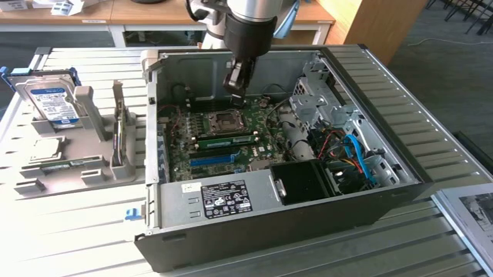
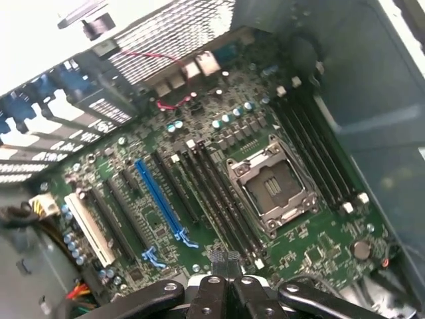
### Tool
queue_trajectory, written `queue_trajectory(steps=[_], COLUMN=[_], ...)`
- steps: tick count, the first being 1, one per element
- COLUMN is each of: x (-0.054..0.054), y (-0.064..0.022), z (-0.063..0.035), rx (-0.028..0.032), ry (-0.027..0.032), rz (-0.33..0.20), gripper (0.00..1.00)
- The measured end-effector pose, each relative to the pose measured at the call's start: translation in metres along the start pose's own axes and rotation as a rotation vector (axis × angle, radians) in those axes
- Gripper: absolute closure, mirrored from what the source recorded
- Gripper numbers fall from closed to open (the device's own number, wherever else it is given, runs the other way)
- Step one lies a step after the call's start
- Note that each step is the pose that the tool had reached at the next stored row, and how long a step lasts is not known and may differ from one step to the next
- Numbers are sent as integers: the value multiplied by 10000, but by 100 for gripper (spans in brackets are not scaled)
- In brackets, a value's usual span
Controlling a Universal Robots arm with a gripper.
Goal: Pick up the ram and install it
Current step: 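Press down the ram until it locks into place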
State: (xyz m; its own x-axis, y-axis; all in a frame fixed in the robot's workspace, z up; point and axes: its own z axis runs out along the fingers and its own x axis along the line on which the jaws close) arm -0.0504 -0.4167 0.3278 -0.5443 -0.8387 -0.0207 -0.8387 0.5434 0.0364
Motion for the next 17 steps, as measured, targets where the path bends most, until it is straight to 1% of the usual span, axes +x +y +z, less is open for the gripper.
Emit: queue_trajectory(steps=[17], x=[0], y=[0], z=[5], rx=[64], ry=[-112], rz=[3090], gripper=[90])
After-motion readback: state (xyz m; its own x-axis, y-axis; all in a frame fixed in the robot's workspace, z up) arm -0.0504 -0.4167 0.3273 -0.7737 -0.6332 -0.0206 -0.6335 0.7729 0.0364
